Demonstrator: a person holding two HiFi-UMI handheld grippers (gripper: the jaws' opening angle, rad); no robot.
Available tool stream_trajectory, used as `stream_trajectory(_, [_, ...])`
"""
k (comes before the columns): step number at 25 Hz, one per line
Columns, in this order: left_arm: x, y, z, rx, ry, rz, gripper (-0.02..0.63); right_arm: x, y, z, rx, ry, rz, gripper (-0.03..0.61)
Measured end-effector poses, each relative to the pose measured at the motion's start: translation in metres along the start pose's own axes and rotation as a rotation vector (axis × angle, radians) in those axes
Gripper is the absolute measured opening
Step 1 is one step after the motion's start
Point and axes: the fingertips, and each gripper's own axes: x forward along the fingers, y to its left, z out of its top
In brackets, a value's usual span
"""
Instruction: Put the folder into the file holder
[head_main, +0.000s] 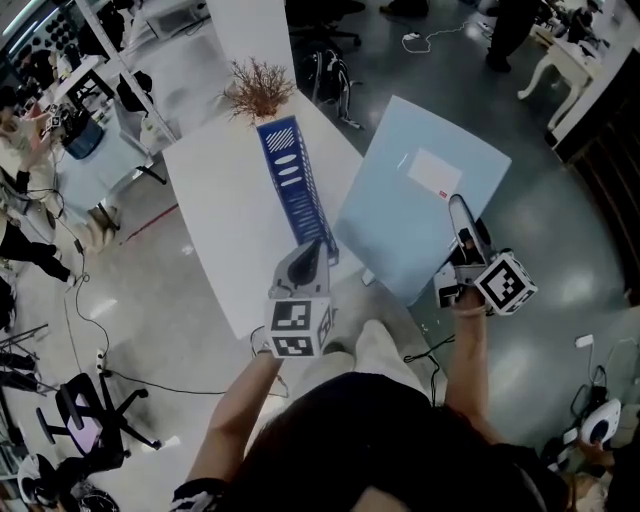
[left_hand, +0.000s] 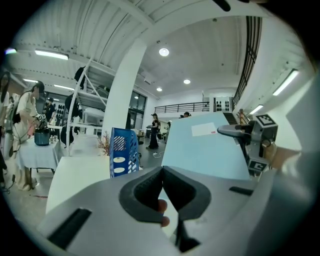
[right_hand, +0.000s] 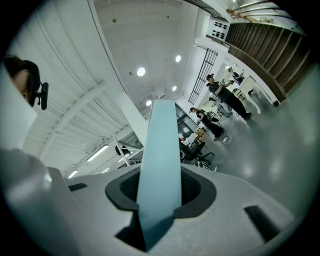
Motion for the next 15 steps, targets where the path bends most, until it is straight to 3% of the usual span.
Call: stream_trajectory(15, [-0.029, 0.018, -0.003, -0.005, -0.002, 0.011, 0.005, -0.003, 0.062, 0.000, -0.052, -0.070, 0.015, 0.138])
